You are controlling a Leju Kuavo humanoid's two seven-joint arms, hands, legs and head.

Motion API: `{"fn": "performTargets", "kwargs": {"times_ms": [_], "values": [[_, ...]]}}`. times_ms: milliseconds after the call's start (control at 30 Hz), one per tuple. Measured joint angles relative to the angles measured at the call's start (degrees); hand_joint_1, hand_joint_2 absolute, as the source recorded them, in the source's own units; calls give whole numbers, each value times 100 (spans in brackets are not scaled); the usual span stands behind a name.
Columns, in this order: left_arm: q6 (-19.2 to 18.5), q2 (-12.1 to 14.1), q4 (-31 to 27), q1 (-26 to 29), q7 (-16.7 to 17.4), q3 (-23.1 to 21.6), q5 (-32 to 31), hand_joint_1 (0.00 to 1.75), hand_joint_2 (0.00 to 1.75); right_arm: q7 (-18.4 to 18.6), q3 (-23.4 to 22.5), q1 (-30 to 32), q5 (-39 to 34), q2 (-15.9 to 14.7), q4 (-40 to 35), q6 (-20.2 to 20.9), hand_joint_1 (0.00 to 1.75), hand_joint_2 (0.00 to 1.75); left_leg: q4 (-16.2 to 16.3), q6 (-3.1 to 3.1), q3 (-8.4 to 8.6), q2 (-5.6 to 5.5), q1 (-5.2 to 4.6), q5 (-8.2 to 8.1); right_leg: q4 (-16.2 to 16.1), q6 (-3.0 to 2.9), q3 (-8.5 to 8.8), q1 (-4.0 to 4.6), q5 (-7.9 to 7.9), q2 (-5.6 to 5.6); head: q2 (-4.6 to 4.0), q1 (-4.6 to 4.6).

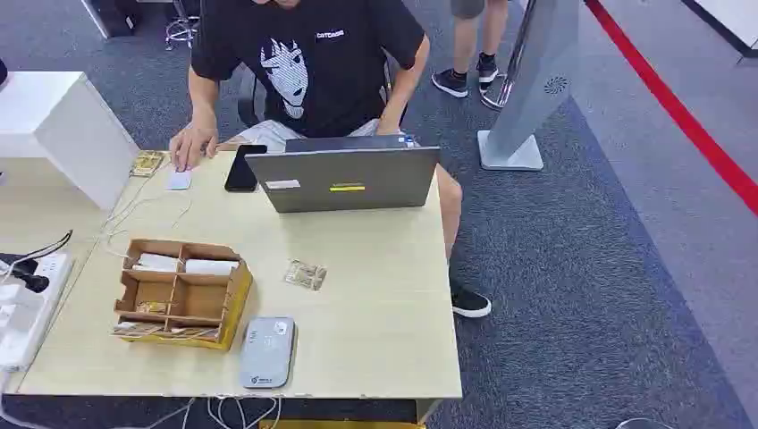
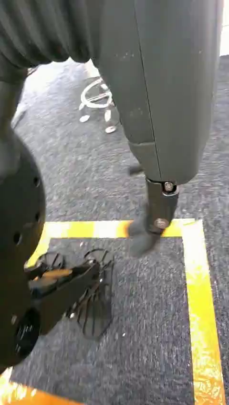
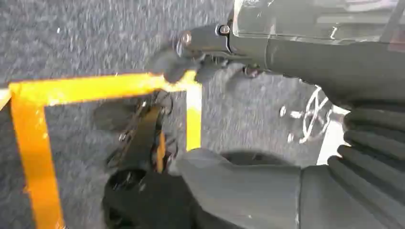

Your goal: Pass the card to the sensor for recognition and then transmit it.

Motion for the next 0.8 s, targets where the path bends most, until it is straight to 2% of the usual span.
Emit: {"fn": "performTargets", "kwargs": {"times_ms": [67,133,200,433,600,800], "values": [[0,-62,46,-57,-17,269,-59,0,175,18,79,-77,-247,44,24,0,0,175,0,0,2,0,0,0,0,0,0,0,0,0,0,0],[0,-79,46,-77,-35,296,-75,0,175,17,81,-115,-296,51,26,0,0,175,0,0,2,-3,0,0,0,0,3,0,-1,-2,0,0],[2,-151,107,-138,-44,526,-94,0,175,24,140,-167,-443,99,50,-2,0,175,0,0,0,-4,0,0,1,0,1,0,-1,-5,0,0],[46,-396,245,-329,-238,1591,31,0,175,-24,208,-368,-1232,177,114,-83,0,175,0,0,0,-6,0,-1,0,1,2,0,-2,-6,0,2],[-28,-575,334,-468,-568,2396,371,0,175,-107,186,-457,-1776,197,111,-142,0,175,1,0,1,-6,-1,-1,0,1,2,0,-2,-5,0,0],[-265,-768,405,-607,-1087,3214,813,0,175,-168,-55,-529,-2381,186,33,-243,0,175,1,0,2,-5,0,-1,0,1,2,0,-2,-5,0,2]]}}
